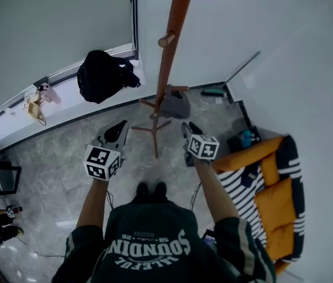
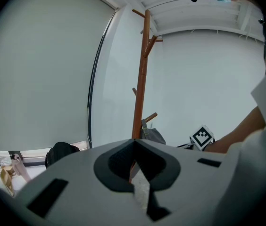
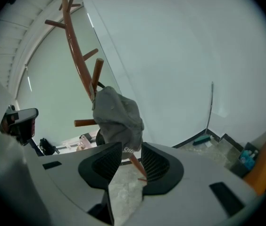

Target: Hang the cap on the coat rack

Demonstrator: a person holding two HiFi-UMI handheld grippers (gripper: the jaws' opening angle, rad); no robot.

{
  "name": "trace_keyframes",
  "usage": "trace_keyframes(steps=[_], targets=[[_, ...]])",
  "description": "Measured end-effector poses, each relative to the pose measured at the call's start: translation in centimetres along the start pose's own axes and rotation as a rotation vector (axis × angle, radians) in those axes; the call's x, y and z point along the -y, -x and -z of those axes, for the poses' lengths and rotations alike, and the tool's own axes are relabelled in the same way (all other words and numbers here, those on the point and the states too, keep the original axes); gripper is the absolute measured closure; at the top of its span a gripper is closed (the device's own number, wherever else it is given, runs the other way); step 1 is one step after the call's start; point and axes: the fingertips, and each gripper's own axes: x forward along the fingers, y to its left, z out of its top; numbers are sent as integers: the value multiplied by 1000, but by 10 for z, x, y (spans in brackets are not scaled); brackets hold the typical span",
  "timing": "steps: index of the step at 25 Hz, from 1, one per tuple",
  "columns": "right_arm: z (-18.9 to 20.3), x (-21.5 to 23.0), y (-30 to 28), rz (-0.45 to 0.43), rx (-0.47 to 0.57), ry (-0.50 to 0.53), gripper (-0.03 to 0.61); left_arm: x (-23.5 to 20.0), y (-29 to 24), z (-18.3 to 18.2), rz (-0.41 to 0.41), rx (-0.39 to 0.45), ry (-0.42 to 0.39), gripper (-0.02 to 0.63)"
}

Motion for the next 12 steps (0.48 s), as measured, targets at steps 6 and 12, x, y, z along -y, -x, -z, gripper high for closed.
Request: trace_keyframes(steps=[6, 12], targets=[[2, -4, 29, 14, 19, 17, 469, 15, 5, 0, 22, 7, 4, 614], [-31, -23, 74, 24, 139, 140, 515, 36, 2, -7, 61, 20, -16, 614]])
